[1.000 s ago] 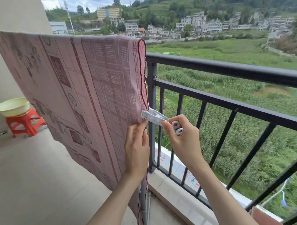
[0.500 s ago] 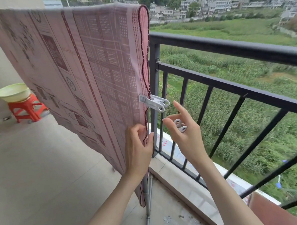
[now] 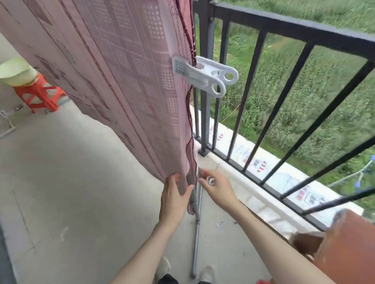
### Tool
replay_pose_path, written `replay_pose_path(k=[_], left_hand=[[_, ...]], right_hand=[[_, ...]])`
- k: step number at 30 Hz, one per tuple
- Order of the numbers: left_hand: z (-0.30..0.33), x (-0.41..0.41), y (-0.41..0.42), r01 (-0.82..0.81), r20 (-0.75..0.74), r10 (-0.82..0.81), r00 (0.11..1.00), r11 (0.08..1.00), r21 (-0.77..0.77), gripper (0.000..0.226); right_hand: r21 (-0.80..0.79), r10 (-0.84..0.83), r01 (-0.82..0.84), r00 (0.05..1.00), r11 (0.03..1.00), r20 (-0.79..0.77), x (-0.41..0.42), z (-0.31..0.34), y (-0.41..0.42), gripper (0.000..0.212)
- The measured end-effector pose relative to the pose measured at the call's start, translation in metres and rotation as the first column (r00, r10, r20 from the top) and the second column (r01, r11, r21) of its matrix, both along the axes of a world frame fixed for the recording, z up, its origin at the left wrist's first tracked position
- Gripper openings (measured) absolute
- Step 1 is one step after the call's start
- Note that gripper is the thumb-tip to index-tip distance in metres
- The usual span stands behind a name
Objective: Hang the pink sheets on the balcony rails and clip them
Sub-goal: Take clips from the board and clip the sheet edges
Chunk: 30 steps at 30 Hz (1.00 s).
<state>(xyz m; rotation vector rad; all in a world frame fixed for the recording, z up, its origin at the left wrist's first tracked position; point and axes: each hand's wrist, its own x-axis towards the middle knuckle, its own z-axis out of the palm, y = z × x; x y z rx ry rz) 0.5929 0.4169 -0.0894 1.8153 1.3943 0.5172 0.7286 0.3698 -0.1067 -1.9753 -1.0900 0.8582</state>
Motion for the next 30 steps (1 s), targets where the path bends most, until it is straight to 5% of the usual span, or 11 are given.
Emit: replay_pose_path(k=[5,10,13,18,23,30], left_hand=[[-0.006,0.012,0.013,-0.016,-0.058,0.015,0.998,1.0,-0.005,0.017],[-0.013,-0.003,0.013,-0.081,-0.055,0.086,0.995,0.994,0.076,0.009],[-0.005,-0.018,-0.02,-0.111,-0.081,0.117,0.99,0.991,0.081,0.008],[0.007,-0.039,-0.055,-0.189,-0.106,0.191,0.976,0.982,0.029,0.021],[0.012,-0.055,-0.07,-0.202,-0.148,0.197,0.969,0.979,-0.022,0.011],[0.017,-0.062,-0.093,-0.219,-0.171,0.219,0.961,0.976,0.024,0.014]], right_hand=[[0.011,0.075,-0.075,0.996,0.997,-0.047,0.004,-0.003,0.021,0.01],[-0.055,0.044,-0.044,0.999,0.998,0.006,0.014,-0.003,0.027,0.022],[-0.075,-0.054,0.058,0.997,0.996,0.05,0.017,0.009,0.008,0.009],[-0.142,-0.219,0.221,0.975,0.965,0.033,0.032,0.009,-0.013,0.014],[-0.212,-0.179,0.186,0.982,0.959,0.051,0.037,-0.004,-0.019,0.015],[-0.062,-0.488,0.501,0.86,0.863,0.147,0.046,0.011,-0.034,0.031]])
